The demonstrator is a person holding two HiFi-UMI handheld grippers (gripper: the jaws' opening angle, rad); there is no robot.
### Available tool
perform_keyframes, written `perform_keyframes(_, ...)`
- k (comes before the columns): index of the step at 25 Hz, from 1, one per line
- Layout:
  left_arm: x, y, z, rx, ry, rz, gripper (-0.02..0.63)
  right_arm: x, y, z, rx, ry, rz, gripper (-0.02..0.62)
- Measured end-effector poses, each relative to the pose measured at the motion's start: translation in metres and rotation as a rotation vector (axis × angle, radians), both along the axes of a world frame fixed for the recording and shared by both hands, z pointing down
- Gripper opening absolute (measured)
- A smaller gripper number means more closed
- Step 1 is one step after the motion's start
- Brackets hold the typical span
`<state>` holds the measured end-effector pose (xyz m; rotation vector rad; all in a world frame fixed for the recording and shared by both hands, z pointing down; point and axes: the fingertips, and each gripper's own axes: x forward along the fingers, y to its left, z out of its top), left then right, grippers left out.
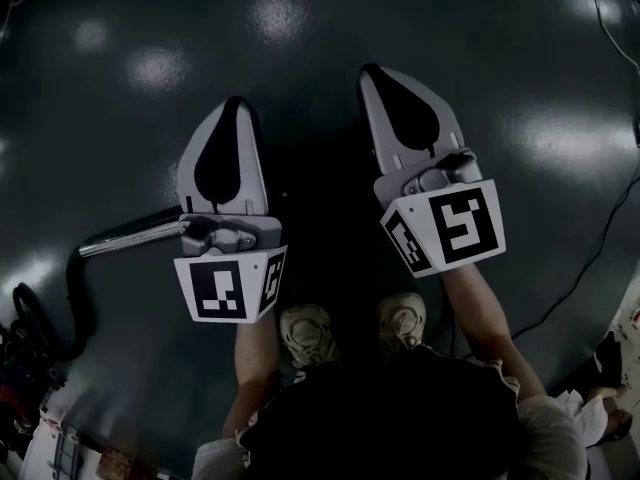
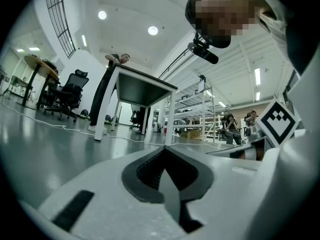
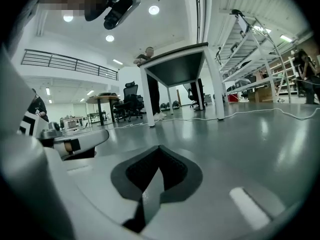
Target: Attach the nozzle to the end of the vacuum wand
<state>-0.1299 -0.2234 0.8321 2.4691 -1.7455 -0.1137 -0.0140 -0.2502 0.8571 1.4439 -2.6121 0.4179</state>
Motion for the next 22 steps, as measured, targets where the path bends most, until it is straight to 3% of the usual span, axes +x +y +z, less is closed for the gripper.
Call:
perform_keyframes(4,-0.009,-0.021,-0.030,-0.047,0.066,-0.009,0.002,0.013,-0.012,-0.042,-0.058,0.000,0.026,0.006)
perform_keyframes(7,-0.005,-0.030,-0.126,-0.051,0.057,-0.012,0.002,0.035,-0.016,-0.133,-0.078,0.004,0.047,0.006)
perform_keyframes(10,0.003,-0.023,-0.257,-0.057,0.048,0.007,0.002,0.045,-0.008,-0.259,-0.090,0.009,0.062,0.006)
perform_keyframes(15,0.036,0.009,-0.519,-0.097,0.058,0.098,0.002,0.043,0.021,-0.514,-0.136,0.020,0.077,0.006)
perform_keyframes(18,0.066,0.068,-0.676,-0.165,-0.031,0.179,0.002,0.052,0.077,-0.673,-0.193,0.005,0.092,0.006)
perform_keyframes(20,0.082,0.096,-0.769,-0.125,-0.096,0.225,0.002,0.059,0.101,-0.770,-0.163,-0.061,0.075,0.006)
perform_keyframes(22,0.085,0.117,-0.823,-0.059,-0.102,0.249,0.002,0.061,0.125,-0.834,-0.092,-0.106,0.028,0.006)
